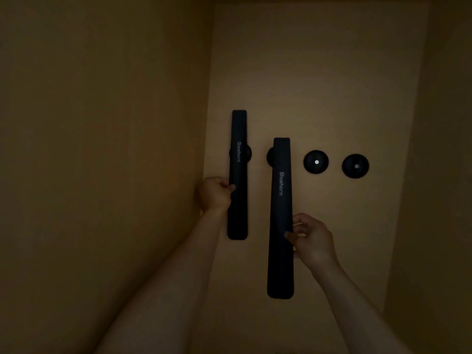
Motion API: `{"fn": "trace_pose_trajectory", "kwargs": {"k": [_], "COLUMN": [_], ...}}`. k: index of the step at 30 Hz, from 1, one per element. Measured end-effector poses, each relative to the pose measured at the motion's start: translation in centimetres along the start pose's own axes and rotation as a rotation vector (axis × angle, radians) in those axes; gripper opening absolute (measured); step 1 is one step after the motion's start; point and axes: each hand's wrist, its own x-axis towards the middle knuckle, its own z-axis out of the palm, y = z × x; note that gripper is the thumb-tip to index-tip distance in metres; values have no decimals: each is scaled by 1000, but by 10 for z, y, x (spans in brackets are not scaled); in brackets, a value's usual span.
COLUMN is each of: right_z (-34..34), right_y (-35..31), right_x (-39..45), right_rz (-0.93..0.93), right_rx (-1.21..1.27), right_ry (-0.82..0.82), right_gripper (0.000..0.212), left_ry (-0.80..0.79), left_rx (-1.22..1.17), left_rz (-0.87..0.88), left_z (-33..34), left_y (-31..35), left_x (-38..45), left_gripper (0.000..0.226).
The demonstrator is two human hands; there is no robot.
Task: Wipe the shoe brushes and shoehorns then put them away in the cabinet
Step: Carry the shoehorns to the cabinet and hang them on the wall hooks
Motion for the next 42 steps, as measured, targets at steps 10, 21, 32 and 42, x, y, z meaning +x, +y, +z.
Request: {"fn": "trace_pose_trajectory", "kwargs": {"k": [10,21,32,42], "right_z": [6,10,22,25], "right_y": [-25,-37,-37,-41], "right_x": [28,57,77,80], "right_rz": [-13,-45,12,47], "right_rx": [-13,-112,-189,-282], "right_ry": [-8,63,75,101], "right_gripper": [37,33,22,7], "left_ry": [-68,18,-19,-11], "left_rx": [97,322,320,325], "left_rz": [22,321,393,418], "left_z": [-11,-23,-27,-27], "left_y": [7,22,23,16], "left_x": [1,-9,-7,-7], "left_gripper": [6,28,30,30]}}
